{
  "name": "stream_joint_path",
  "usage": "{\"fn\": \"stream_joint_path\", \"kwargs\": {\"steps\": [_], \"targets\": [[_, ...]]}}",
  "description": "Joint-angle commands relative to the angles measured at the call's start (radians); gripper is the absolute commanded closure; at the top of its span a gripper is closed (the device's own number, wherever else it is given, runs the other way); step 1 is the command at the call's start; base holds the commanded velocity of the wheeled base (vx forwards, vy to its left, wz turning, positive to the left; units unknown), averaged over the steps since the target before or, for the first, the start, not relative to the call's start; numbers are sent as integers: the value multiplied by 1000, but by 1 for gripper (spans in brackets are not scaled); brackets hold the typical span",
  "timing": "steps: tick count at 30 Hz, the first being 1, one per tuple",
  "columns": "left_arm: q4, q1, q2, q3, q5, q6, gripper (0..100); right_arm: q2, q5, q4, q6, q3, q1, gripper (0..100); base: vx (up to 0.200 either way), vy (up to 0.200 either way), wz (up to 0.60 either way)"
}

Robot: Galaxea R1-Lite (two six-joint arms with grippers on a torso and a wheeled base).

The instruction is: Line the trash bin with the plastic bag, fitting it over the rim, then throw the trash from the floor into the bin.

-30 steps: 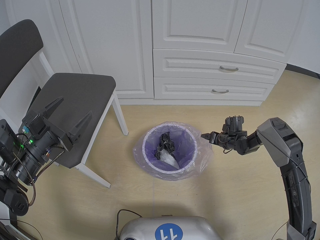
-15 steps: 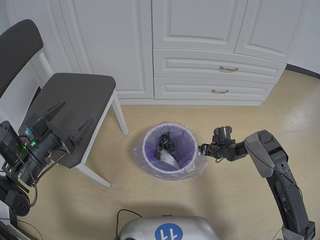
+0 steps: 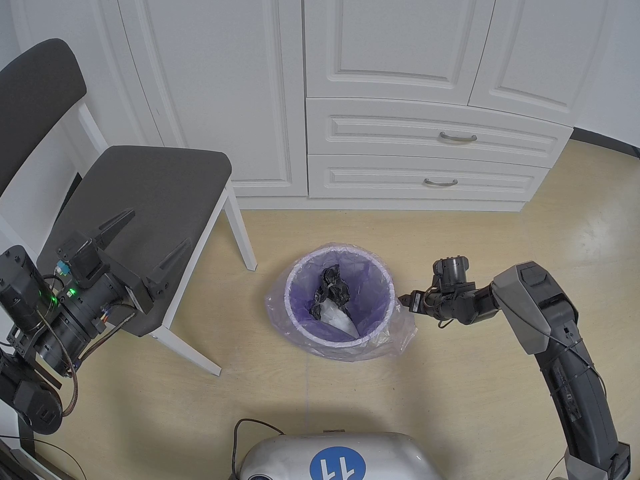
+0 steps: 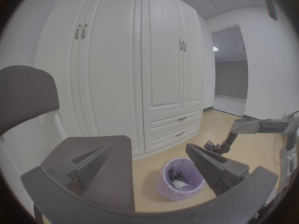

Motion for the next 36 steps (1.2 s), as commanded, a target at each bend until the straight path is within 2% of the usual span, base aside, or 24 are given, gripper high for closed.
{"fn": "stream_joint_path", "kwargs": {"steps": [1, 4, 5, 10, 15, 18, 19, 20, 21, 25, 29, 31, 36], "targets": [[-1, -7, 25, 11, 0, 0, 0, -272, 8, -206, 1, 376, -85, 0, 0, 0, 0], [-1, -7, 27, 11, 1, -11, 0, -551, 83, -405, -10, 697, -138, 0, 0, 0, 0], [-1, -6, 28, 13, 3, -12, 0, -614, 89, -433, -15, 760, -144, 0, 0, 0, 0], [-1, 0, 30, 4, 3, -65, 0, -845, 86, -463, -99, 959, -164, 0, 0, 0, 0], [1, 31, -70, -38, 15, -152, 0, -1031, 23, -575, -102, 1079, -149, 0, 0, 0, 0], [6, 42, -128, -67, 27, -181, 0, -1108, -32, -672, -111, 1122, -120, 0, 0, 0, 0], [6, 42, -128, -67, 27, -181, 0, -1108, -32, -672, -111, 1122, -120, 0, 0, 0, 0], [9, 43, -166, -78, 32, -183, 0, -1172, -73, -727, -118, 1138, -97, 0, 0, 0, 0], [12, 43, -179, -79, 37, -183, 0, -1203, -86, -735, -121, 1140, -89, 0, 0, 0, 0], [15, 51, -212, -96, 67, -181, 0, -1335, -98, -738, -130, 1140, -69, 0, 0, 0, 0], [21, 99, -246, -159, 92, -180, 0, -1431, -98, -730, -133, 1122, -69, 0, 0, 0, 0], [61, 125, -271, -217, 93, -180, 0, -1483, -98, -718, -133, 1099, -69, 0, 0, 0, 0], [265, 175, -367, -318, 95, -183, 0, -1585, -98, -617, -145, 1046, -88, 0, 0, 0, 0]]}}
